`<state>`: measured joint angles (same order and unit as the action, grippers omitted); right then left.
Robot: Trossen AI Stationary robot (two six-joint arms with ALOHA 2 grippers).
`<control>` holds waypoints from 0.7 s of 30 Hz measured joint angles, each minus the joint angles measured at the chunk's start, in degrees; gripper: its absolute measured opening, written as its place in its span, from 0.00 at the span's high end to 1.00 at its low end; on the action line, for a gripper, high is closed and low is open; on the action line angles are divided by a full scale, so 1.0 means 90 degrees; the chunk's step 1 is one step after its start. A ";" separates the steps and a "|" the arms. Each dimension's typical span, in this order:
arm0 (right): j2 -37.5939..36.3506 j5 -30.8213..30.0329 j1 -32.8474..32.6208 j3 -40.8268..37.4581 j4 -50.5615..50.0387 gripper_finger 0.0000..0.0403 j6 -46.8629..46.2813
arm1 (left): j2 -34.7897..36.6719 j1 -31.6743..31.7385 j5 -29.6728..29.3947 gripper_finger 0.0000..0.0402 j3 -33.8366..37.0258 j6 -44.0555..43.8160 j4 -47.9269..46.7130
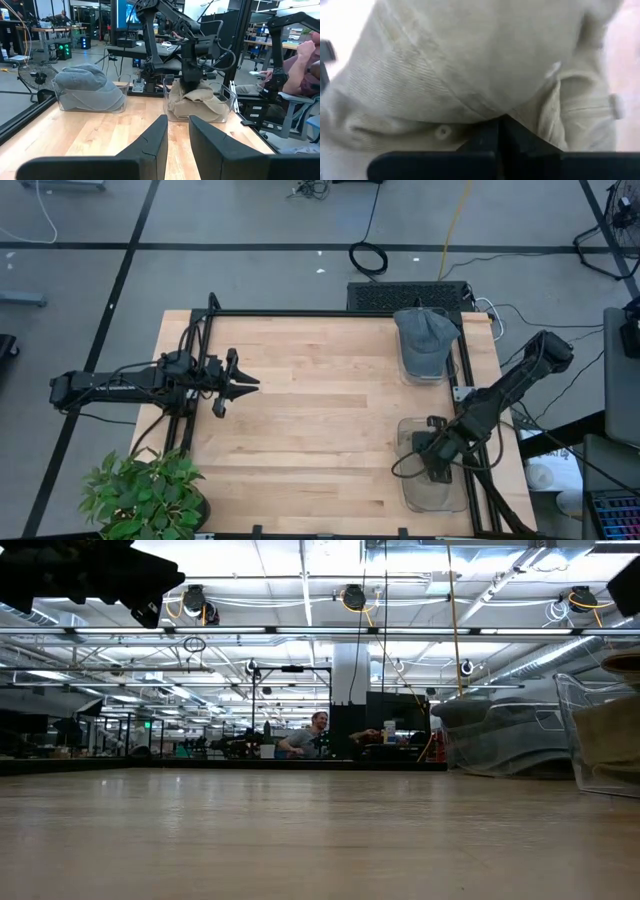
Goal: Pick & Place hat
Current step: Put the brown and blue cap into the bottom transparent bin, then return to Home Position
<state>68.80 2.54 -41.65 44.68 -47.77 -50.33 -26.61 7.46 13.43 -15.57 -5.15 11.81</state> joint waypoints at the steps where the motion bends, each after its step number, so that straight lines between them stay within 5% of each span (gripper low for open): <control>1: -0.0098 -0.0102 0.0003 -0.0006 -0.0037 1.00 -0.0011 | 0.0000 0.0000 0.0000 0.79 0.0000 0.0000 0.0000; 13: -0.2433 -0.1505 0.0005 0.0198 -0.0009 1.00 0.0831 | 0.0000 0.0002 0.0000 0.79 0.0000 -0.0100 -0.0005; 17: -0.3197 -0.3430 0.0003 0.0198 0.0089 1.00 0.1498 | 0.0000 0.0002 0.0000 0.79 0.0000 -0.0102 -0.0009; 21: -0.3613 -0.5420 0.0005 0.0132 0.1369 1.00 0.2008 | 0.0000 0.0002 0.0000 0.79 0.0000 0.0016 -0.0006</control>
<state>36.28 -46.24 -41.60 45.86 -35.45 -32.26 -26.61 7.49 13.43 -15.57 -5.00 11.76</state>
